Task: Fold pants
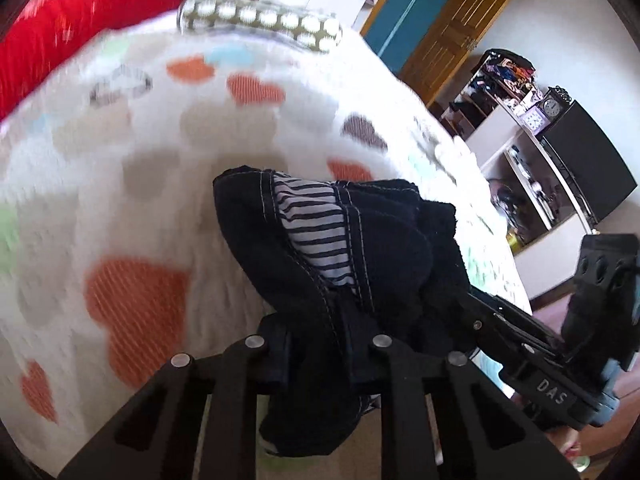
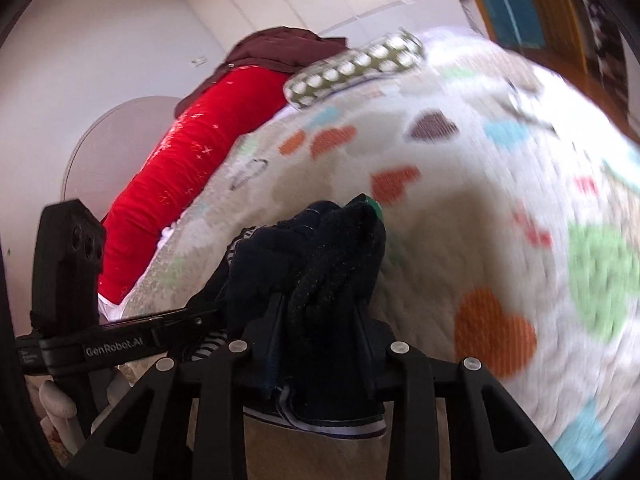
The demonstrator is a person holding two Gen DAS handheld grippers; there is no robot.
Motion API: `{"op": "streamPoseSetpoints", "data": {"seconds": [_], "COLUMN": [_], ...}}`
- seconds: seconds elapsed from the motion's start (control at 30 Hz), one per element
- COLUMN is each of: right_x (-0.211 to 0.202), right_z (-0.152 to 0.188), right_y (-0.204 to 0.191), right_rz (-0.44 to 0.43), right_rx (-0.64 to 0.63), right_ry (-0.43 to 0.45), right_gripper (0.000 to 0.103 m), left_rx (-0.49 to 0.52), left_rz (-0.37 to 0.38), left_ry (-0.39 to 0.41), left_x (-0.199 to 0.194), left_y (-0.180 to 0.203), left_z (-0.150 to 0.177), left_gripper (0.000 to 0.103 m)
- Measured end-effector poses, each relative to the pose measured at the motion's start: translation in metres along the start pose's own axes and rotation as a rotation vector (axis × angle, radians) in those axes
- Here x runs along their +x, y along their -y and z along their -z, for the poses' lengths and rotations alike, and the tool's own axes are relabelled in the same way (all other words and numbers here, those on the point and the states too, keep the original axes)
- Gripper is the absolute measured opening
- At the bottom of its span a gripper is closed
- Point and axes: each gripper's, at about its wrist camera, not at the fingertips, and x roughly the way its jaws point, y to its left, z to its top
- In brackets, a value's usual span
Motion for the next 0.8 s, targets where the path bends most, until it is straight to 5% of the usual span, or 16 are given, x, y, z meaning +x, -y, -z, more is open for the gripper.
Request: {"op": "streamPoseSetpoints", "data": {"seconds": [0.17, 0.3, 0.33, 0.37, 0.47, 0.57, 0.8], "right_x": [0.015, 0.059, 0.072, 0.091, 0.089, 0.081, 0.043], "right_z": [-0.043, -0.06, -0.059, -0.055, -0.048, -0.05, -0.05], "right_y": [-0.012, 0.01, 0.019, 0.033, 0.046, 0.041, 0.022], "right_rz": [0.021, 0.067, 0.103, 0.152, 0.087, 0.127, 0.228], "right_rx": [-0.067, -0.026, -0.019, -0.004, 0.04, 0.007, 0.009], "right_ry": [0.039, -0.017, -0.051, -0.106, -0.076, -0.078, 0.079], "right_gripper": [0.035, 0.06, 0.062, 0.076, 0.079, 0.079, 0.074], "left_rx": [-0.014, -0.103, -0.135, -0.174, -0.191, -0.192, -0.078], "left_rz": [-0.034, -0.146, -0.146, -0.107, -0.078, -0.069, -0.209], "left_ry": [0.055, -0.006, -0.029, -0.024, 0.011, 0.058, 0.223], "left_x": [0.01, 0.057, 0.068, 0.07, 0.053, 0.027, -0.038], "left_y": [-0.017, -0.056, -0.066, -0.076, -0.08, -0.076, -0.045], "left_z": [-0.043, -0.054, -0.053, -0.049, -0.045, -0.044, -0.021], "left_gripper": [0.019, 0.025, 0.034, 0.034, 0.035, 0.036, 0.052]}}
